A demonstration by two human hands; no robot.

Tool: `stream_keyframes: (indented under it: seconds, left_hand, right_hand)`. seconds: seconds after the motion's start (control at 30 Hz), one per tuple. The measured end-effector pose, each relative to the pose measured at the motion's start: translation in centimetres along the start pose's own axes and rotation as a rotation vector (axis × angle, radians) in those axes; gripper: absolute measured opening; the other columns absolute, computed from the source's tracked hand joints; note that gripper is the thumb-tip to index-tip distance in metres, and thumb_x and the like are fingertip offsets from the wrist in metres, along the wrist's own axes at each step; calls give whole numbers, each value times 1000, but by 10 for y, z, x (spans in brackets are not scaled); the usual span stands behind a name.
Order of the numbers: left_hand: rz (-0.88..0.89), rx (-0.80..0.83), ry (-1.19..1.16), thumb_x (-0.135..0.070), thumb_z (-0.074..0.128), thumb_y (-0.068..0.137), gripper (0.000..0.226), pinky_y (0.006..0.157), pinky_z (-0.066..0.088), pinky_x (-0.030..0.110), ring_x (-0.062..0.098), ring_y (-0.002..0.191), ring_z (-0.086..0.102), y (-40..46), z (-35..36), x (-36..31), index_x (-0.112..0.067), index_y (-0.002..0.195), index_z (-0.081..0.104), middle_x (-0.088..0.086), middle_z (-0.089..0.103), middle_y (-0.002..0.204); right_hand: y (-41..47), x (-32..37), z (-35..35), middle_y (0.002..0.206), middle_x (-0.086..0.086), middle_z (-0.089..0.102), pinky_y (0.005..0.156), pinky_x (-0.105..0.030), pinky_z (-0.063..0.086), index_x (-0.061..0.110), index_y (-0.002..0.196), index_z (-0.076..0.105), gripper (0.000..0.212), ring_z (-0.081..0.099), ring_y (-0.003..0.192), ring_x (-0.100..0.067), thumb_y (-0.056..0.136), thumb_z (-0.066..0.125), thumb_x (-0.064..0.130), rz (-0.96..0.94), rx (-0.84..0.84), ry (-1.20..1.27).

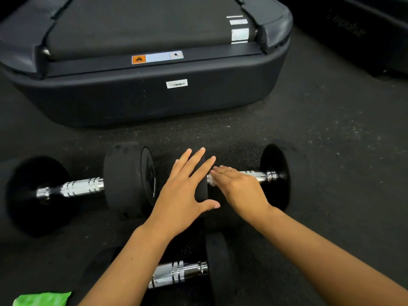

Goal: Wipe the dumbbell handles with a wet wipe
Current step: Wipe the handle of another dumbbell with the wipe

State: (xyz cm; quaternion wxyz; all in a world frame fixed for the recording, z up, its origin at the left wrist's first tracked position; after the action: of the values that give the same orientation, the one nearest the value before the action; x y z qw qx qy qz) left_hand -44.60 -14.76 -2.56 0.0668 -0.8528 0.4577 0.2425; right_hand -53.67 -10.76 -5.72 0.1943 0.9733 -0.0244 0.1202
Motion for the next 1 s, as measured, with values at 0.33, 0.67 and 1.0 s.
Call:
stream_keyframes:
  seconds: [0.33, 0.67, 1.0]
  left_hand:
    - [-2, 2, 33, -47, 73, 70, 93, 109, -10, 21, -2, 138, -16, -1, 0, -1, -41, 142, 14, -22, -1, 152]
    - [-8, 9, 33, -47, 72, 70, 93, 108, -11, 21, -3, 137, -18, -1, 0, -1, -44, 140, 11, -24, -4, 151]
    - [-13, 33, 25, -48, 71, 71, 95, 110, -10, 25, -2, 138, -19, -2, 2, 0, -44, 142, 9, -22, -4, 153]
  right_hand:
    - [-2, 11, 5, 109, -16, 67, 84, -42, 51, 1, 108, 67, 52, 65, 100, -31, 58, 83, 2, -54, 6, -57]
    - [-18, 14, -2, 118, -16, 63, 94, -42, 42, 0, 113, 64, 38, 60, 110, -31, 76, 55, 3, -231, -51, -97]
    - [26, -52, 8, 89, -11, 67, 71, -36, 48, 22, 95, 68, 18, 61, 87, -31, 89, 52, 16, 393, 367, 14]
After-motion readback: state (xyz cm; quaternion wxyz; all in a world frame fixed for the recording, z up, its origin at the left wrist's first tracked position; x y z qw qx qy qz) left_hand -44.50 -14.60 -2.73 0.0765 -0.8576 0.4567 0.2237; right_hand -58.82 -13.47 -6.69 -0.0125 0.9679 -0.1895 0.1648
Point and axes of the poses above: each hand's wrist, its own y-axis towards the middle knuckle, its own z-axis out of the palm, x = y × z, the point moved 9 cm from there along y, towards the middle knuckle
